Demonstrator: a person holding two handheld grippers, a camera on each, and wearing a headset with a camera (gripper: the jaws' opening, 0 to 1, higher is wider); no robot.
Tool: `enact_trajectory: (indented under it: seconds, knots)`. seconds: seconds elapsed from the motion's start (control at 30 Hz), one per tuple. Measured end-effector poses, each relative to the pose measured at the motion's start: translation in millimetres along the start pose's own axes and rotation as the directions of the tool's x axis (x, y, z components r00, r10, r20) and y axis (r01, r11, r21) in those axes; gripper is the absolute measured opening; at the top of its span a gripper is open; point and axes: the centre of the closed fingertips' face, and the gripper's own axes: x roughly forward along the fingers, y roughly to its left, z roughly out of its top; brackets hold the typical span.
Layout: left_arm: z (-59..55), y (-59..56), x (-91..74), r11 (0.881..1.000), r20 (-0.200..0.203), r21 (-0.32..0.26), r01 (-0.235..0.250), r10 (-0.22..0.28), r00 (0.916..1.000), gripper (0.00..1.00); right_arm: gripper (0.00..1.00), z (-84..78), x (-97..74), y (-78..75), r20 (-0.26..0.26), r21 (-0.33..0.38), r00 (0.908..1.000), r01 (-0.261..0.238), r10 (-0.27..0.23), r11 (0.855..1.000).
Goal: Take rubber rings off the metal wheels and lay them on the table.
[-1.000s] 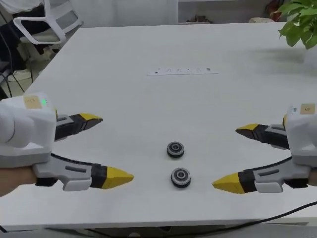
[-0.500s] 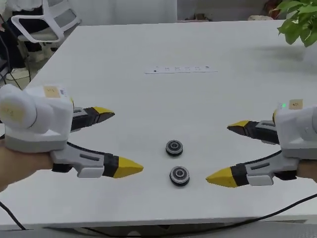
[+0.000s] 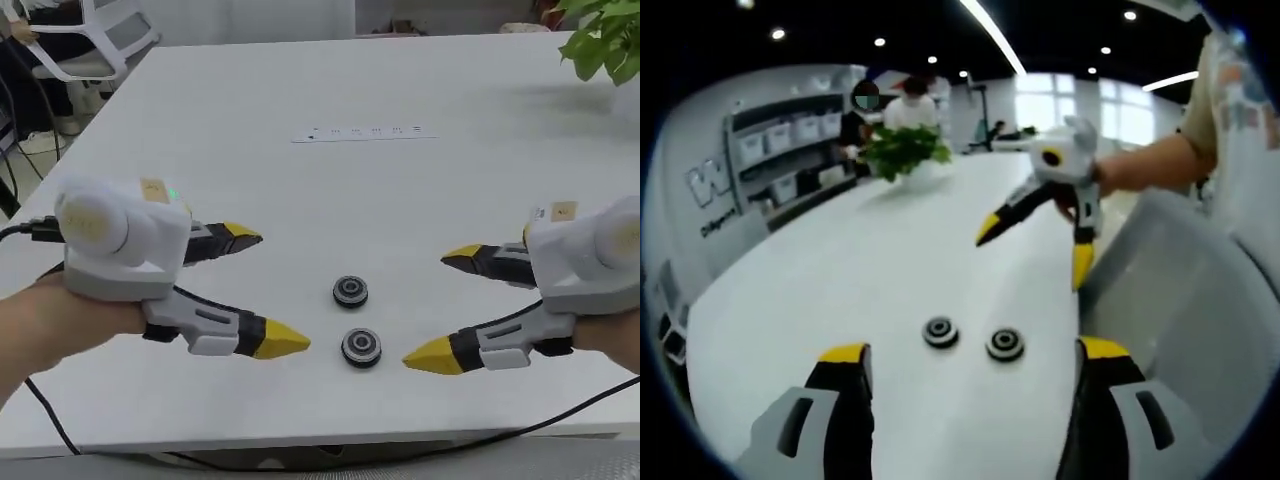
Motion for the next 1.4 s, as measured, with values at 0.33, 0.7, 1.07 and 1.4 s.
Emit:
enact_trajectory:
  seconds: [0.33, 0.7, 1.07, 1.4]
  knots:
    - [-3.3, -4.5, 17.8, 1.0, -0.016, -0.007, 0.027, -0.027, 0.9995, 0.82, 0.86, 0.4, 15.1, 1.3, -0.004, -0.003, 0.9996, -0.027, 0.027, 1.0]
    - [-9.1, -6.7, 32.9, 0.998, -0.028, -0.022, 0.055, -0.055, 0.9981, 0.79, 0.78, -10.0, 29.4, 1.0, -0.032, 0.0, 0.9976, -0.062, 0.062, 0.998]
    - [-19.7, -10.8, 53.6, 0.995, -0.058, -0.035, 0.09, -0.092, 0.9941, 0.72, 0.67, -20.4, 41.2, 4.7, -0.054, -0.006, 0.9934, -0.102, 0.102, 0.995]
    - [-26.0, -17.4, 66.8, 0.992, -0.062, -0.061, 0.114, -0.118, 0.991, 0.6, 0.56, -30.9, 51.1, 13.1, -0.08, -0.012, 0.9869, -0.142, 0.14, 0.99]
